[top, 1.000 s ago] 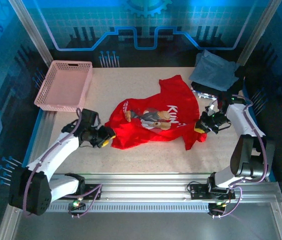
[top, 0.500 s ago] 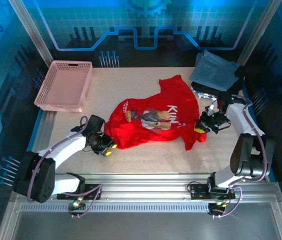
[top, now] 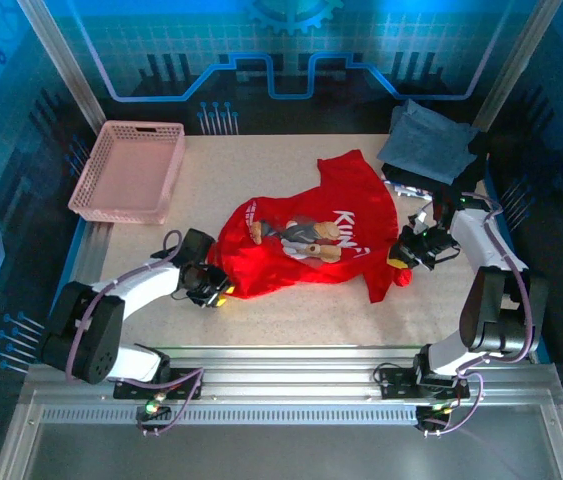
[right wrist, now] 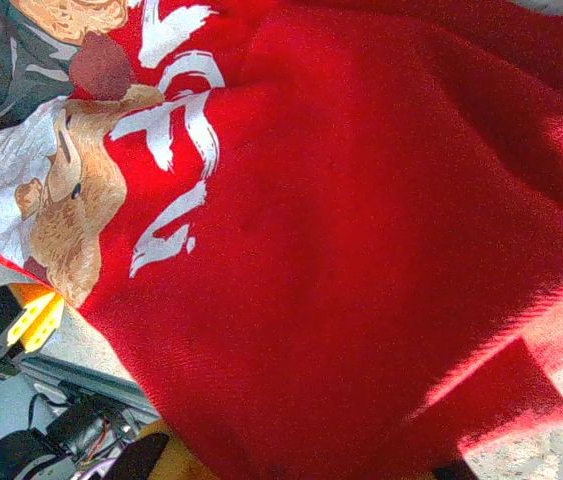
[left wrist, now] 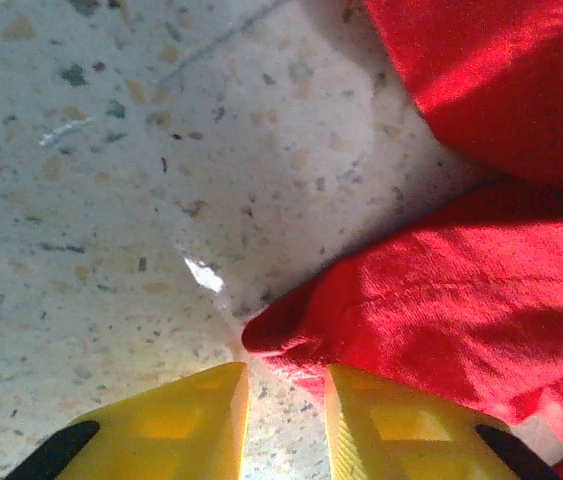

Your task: Fold and stack the t-shirts

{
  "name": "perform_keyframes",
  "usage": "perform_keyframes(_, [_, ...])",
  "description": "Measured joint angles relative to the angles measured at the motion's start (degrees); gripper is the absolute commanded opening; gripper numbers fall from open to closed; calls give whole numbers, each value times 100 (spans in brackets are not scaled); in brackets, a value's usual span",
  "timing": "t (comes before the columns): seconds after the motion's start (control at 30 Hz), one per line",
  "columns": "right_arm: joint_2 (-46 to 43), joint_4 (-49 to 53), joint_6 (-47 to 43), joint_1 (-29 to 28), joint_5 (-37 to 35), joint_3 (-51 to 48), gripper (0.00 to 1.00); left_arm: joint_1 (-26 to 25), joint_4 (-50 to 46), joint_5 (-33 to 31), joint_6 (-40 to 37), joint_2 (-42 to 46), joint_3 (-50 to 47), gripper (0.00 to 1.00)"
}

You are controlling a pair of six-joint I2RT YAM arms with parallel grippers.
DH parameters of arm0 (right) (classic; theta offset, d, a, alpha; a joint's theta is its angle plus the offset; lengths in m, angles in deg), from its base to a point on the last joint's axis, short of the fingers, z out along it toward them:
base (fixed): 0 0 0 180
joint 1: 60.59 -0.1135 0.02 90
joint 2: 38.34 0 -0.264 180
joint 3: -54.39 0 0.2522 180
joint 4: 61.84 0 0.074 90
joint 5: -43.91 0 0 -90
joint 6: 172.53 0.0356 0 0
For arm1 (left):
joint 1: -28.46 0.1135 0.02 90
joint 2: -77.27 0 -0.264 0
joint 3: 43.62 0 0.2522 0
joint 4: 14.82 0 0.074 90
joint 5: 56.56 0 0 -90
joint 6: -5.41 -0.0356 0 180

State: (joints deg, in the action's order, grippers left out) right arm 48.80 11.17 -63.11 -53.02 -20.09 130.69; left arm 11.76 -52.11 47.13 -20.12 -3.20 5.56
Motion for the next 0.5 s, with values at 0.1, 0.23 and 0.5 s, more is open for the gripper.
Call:
perform_keyframes(0.1, [0,-20,0,0,0,0,0,4,-39,-15,24,-109,7,0])
perform_keyframes(0.23, [0,-11,-42,0,15,0,8,-2,-184,-160,-61,-66,85,0])
perform_keyframes(0.5, [-2,129,-160,59,-310,-61,38,-7,-428,-787,-446,452,566,0])
